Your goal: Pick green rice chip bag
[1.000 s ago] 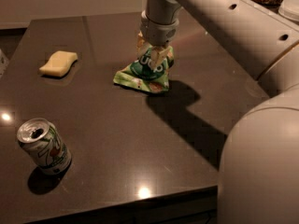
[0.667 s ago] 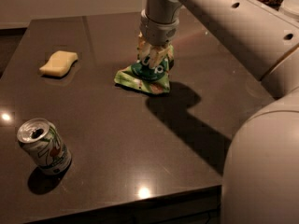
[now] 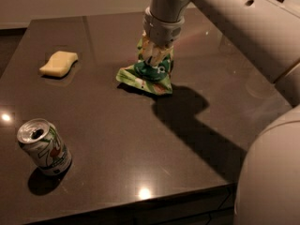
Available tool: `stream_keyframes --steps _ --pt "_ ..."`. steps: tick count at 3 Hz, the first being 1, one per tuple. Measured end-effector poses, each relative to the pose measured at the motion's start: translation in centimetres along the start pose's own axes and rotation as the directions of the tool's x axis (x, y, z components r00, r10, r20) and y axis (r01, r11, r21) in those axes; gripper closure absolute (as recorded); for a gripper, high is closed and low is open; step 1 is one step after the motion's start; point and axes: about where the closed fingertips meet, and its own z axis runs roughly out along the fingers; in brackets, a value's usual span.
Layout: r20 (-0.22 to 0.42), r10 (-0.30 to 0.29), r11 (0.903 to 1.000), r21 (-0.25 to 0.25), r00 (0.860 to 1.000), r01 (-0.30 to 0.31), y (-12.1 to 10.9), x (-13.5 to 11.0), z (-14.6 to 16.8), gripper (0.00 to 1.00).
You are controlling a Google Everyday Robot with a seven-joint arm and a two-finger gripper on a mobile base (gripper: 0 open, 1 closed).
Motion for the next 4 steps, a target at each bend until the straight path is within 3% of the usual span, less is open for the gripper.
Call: stream_keyframes --steps 2,3,4 --pt "0.038 0.016 0.9917 0.127 0.999 -0.021 -0.5 -1.6 -5.4 1.00" --pt "0.076 -0.038 0.9709 0.239 0.996 0.018 -0.5 -4.3 -11.0 1.00" --pt "0.076 -0.038 0.9709 0.239 0.996 0.018 -0.5 -4.3 -11.0 1.00"
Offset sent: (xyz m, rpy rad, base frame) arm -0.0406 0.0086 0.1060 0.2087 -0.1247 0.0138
